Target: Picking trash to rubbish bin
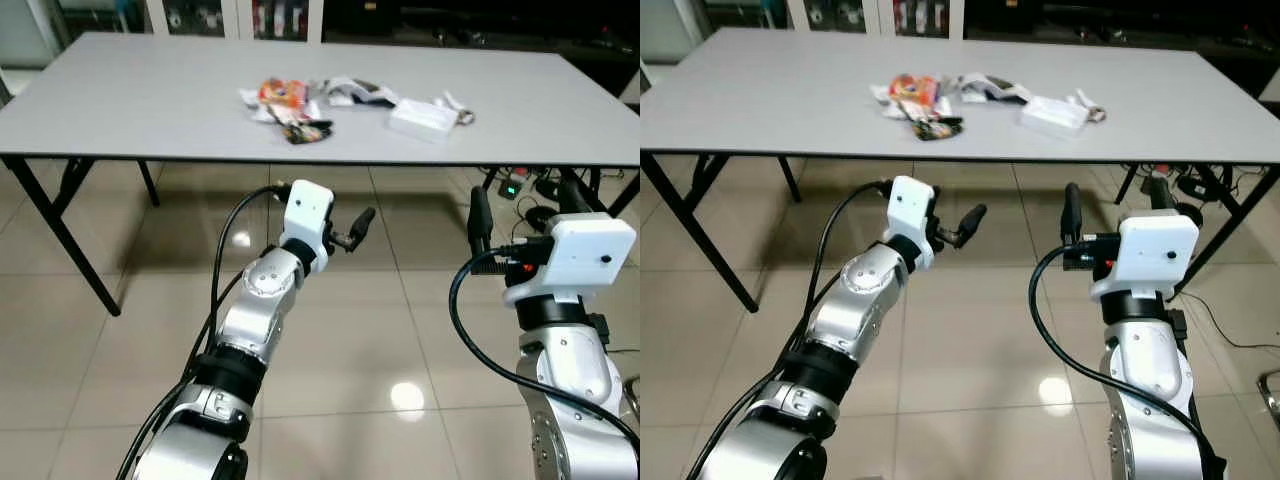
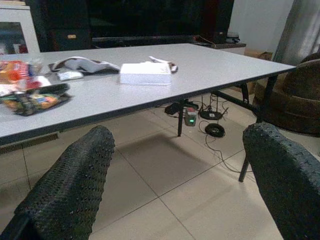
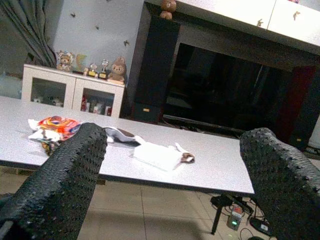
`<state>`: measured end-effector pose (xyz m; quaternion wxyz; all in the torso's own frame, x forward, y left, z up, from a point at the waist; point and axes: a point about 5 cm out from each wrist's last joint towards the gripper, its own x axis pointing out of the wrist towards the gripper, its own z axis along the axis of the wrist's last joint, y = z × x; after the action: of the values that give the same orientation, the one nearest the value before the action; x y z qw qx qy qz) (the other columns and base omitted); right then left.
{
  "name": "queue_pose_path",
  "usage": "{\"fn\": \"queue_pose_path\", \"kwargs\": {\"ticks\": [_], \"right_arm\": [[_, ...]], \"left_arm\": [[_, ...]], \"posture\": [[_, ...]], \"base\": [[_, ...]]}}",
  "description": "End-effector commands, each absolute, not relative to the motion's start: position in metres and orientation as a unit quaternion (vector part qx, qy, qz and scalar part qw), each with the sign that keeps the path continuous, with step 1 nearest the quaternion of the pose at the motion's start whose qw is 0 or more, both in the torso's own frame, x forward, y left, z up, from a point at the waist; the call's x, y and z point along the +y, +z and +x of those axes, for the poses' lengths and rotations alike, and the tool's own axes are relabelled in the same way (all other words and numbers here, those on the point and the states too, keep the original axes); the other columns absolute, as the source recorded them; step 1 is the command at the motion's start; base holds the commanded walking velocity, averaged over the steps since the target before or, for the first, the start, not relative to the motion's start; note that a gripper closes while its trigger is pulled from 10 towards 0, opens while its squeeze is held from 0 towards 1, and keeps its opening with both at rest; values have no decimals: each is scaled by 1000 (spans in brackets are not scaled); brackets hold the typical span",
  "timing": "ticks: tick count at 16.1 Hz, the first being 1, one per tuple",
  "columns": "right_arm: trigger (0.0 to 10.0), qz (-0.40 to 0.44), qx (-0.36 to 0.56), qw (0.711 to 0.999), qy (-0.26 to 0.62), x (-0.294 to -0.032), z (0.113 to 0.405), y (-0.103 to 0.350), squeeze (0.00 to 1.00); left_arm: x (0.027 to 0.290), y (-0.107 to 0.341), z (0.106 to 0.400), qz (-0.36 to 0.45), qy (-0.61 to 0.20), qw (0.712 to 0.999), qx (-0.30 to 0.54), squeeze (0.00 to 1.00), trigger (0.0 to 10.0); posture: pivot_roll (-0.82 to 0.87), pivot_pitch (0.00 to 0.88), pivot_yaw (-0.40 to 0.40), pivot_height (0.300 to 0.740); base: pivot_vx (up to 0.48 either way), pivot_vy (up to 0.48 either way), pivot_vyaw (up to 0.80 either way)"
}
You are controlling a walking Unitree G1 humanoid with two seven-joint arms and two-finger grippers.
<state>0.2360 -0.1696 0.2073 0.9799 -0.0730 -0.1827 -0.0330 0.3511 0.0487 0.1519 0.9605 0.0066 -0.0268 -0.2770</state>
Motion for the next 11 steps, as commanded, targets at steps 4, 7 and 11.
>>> {"fn": "queue_pose_path", "kwargs": {"ticks": [4,7,11], "right_arm": [[10000,-85,-182,979,-42,-174,234,208,0],[10000,-83,-181,979,-42,-174,234,207,0],[10000,-80,-179,980,-44,-174,234,206,0]], "left_arm": [[37,154,350,12,-288,957,-29,0,10000],[38,153,350,13,-284,958,-29,0,10000],[39,154,351,7,-275,961,-29,0,10000]], "posture": [[71,38,-23,740],[71,38,-23,740],[71,38,-23,740]], "base": [[0,-451,563],[0,-276,392],[0,0,0]]}}
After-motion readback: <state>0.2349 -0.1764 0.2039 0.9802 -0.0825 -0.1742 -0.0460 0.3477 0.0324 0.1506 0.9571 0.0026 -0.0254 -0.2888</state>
